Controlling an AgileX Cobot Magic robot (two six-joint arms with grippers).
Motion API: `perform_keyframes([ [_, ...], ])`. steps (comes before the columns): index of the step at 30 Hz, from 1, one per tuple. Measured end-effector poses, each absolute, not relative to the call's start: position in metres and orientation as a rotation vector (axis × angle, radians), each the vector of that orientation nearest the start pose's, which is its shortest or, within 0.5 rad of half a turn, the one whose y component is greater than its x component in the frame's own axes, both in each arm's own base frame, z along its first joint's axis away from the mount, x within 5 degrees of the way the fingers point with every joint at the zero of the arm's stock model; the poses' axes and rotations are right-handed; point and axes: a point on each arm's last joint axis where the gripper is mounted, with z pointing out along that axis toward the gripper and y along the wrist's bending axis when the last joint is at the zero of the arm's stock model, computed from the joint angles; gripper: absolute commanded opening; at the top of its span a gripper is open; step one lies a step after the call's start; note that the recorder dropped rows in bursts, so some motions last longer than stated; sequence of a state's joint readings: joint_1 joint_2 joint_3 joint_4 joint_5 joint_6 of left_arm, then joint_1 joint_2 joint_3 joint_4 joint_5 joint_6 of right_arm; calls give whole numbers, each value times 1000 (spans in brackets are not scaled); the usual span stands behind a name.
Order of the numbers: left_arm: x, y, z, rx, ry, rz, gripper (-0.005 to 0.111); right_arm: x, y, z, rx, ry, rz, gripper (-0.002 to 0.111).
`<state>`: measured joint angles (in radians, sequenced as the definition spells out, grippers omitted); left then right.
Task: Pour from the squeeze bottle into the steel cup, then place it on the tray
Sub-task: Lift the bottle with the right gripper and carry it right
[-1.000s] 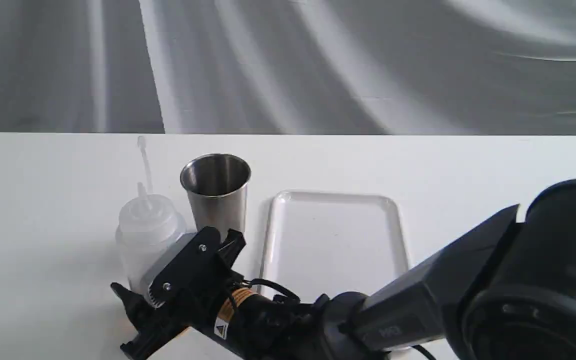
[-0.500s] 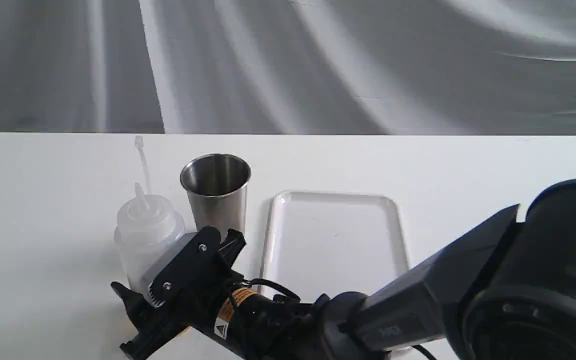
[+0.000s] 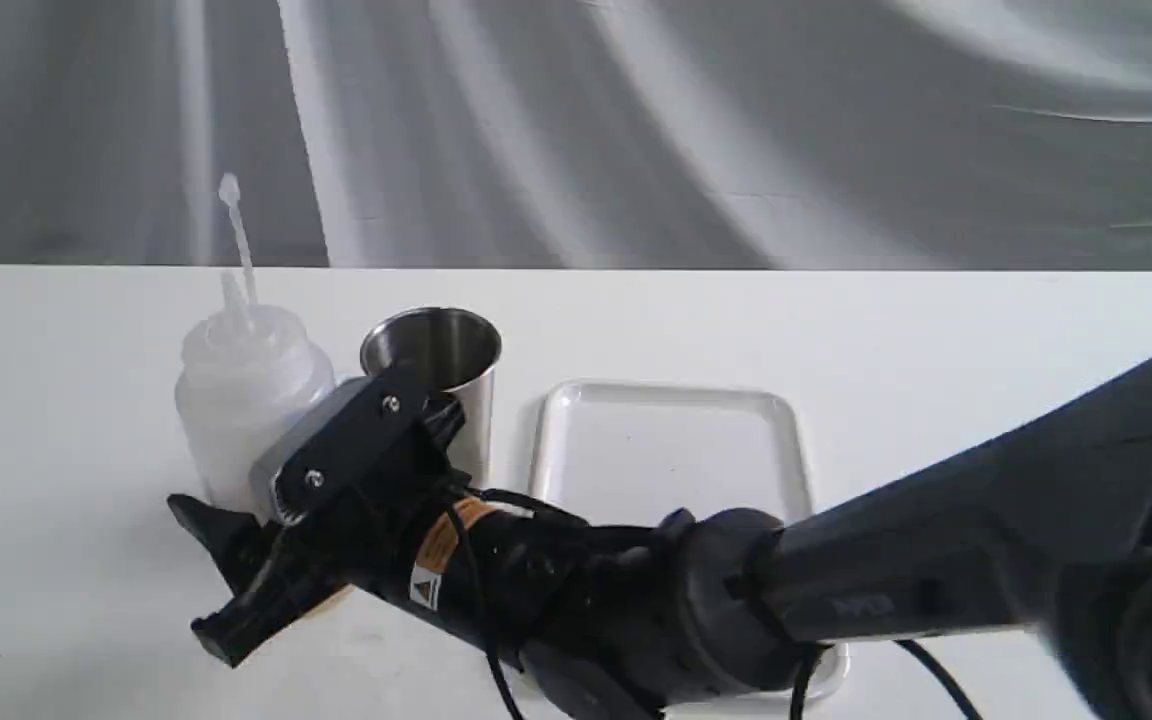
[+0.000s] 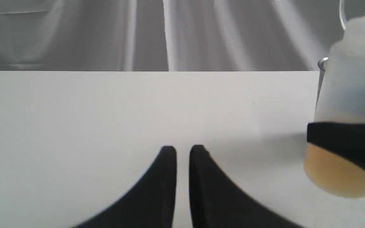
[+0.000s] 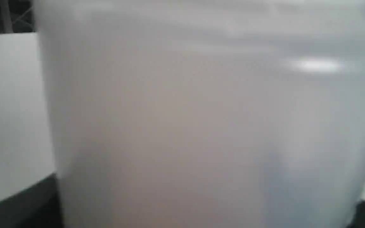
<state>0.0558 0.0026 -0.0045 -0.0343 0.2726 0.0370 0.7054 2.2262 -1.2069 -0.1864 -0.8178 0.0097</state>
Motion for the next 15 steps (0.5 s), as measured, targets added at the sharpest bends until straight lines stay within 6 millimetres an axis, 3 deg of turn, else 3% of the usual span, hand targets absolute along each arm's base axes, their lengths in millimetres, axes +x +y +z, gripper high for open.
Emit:
perform_keyframes([
  [7,55,2,190,-39,1754,35,8,339,304,179,-772,1460,525,0],
  [15,55,2,190,-39,1754,35,8,341,283,235,-620,1469,372,0],
])
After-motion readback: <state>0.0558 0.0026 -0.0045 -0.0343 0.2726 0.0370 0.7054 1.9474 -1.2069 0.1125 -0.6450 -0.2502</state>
